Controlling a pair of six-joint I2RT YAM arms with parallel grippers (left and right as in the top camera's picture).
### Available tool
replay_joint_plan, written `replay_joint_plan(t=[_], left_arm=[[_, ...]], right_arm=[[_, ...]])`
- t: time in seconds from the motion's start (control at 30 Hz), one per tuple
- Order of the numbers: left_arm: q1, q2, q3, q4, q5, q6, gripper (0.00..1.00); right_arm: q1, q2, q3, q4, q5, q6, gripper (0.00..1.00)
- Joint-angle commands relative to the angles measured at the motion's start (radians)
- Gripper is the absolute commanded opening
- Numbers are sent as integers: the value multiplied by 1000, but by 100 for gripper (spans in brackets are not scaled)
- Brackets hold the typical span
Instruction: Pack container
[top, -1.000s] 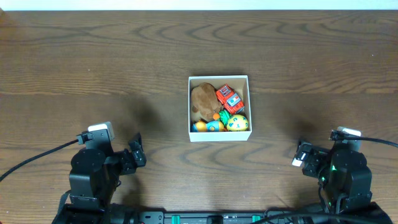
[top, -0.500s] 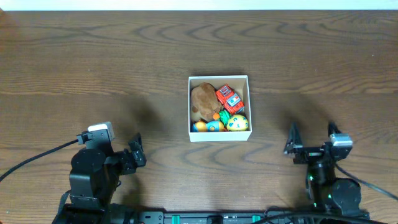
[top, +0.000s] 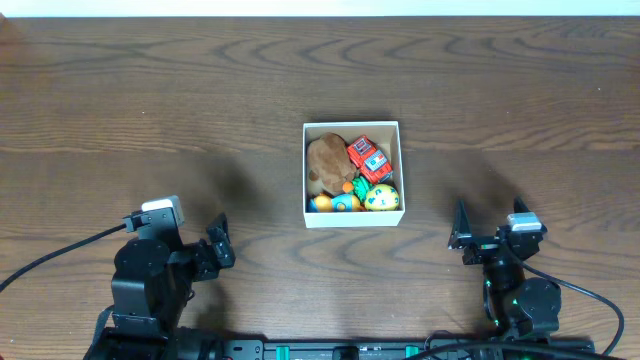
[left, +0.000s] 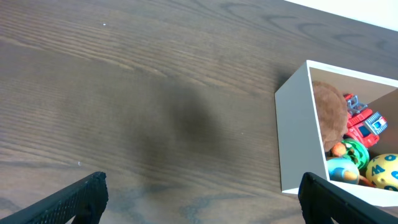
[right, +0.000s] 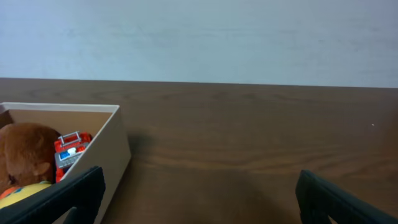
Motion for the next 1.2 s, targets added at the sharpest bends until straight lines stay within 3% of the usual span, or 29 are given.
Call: replay_joint_plan(t=[0.0,0.67,0.83,1.0,1.17], left_arm=[[2,-2,-2,1,-11,-9,98],[2,-2,-2,1,-11,-9,98],[24,-30,-9,-53,-56,64,98],[60,-186,-135,-39,-57,85,98],[65,-322,-322,115,-58,114,98]], right_arm=[[-7,-8,-2,-4,-22,-1,99],[-7,-8,-2,-4,-22,-1,99],[-7,-8,-2,-4,-22,-1,99],[-7,-8,-2,-4,-22,-1,99],[-7,-8,-2,-4,-22,-1,99]])
